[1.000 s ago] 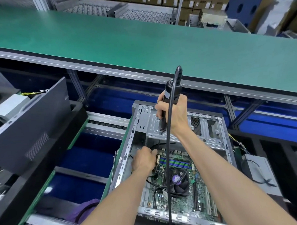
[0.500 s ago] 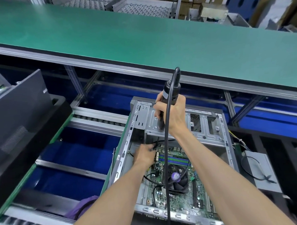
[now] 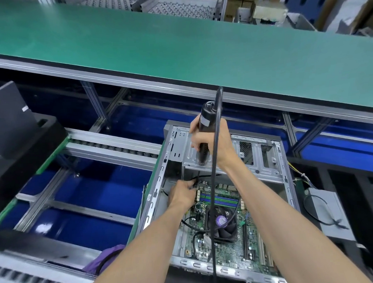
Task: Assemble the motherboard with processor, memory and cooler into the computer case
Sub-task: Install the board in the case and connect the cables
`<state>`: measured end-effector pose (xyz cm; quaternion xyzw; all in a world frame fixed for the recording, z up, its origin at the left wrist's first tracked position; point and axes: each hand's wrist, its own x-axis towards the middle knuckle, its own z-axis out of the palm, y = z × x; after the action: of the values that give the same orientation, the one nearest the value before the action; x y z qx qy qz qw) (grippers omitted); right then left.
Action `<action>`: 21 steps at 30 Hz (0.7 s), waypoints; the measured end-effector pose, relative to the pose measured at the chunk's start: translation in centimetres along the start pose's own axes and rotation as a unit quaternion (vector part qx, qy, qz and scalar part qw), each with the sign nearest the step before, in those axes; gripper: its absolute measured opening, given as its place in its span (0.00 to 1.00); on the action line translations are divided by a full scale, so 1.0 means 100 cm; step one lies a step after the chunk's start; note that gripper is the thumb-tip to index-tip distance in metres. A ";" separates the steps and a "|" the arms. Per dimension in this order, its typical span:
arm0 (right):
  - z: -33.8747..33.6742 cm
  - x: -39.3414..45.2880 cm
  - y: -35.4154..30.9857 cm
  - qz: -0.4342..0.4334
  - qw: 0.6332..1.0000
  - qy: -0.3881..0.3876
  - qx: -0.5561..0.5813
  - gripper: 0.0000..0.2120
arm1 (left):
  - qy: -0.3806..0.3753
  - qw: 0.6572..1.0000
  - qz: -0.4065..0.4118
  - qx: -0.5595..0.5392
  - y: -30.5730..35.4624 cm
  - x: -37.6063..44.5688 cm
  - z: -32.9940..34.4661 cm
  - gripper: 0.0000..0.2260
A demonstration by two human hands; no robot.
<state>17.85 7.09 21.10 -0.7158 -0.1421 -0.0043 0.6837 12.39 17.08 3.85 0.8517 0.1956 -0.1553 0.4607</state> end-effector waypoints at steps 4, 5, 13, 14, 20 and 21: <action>0.000 -0.001 -0.001 0.013 0.999 0.034 -0.013 0.07 | 0.000 1.000 -0.001 0.003 -0.001 0.001 0.000 0.15; 0.003 -0.003 -0.002 0.006 0.998 0.056 -0.016 0.06 | -0.001 1.000 0.001 -0.002 -0.002 0.001 0.000 0.15; 0.006 0.000 -0.007 -0.060 0.993 0.095 -0.028 0.03 | -0.008 1.000 0.013 0.003 -0.002 0.001 -0.001 0.15; 0.007 0.000 -0.006 -0.058 0.992 0.107 -0.026 0.02 | -0.007 1.000 0.014 0.003 -0.002 0.001 -0.001 0.15; 0.009 0.001 -0.004 -0.057 0.989 0.135 -0.030 0.03 | 0.003 0.999 -0.001 -0.031 -0.004 0.001 0.000 0.14; 0.008 0.000 -0.005 -0.061 0.989 0.135 -0.026 0.03 | 0.004 0.999 -0.007 -0.042 -0.004 0.001 -0.001 0.14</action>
<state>17.59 7.85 21.55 -0.7158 -0.0916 -0.1463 0.6766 12.33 17.36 3.56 0.8311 0.2095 -0.1464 0.4940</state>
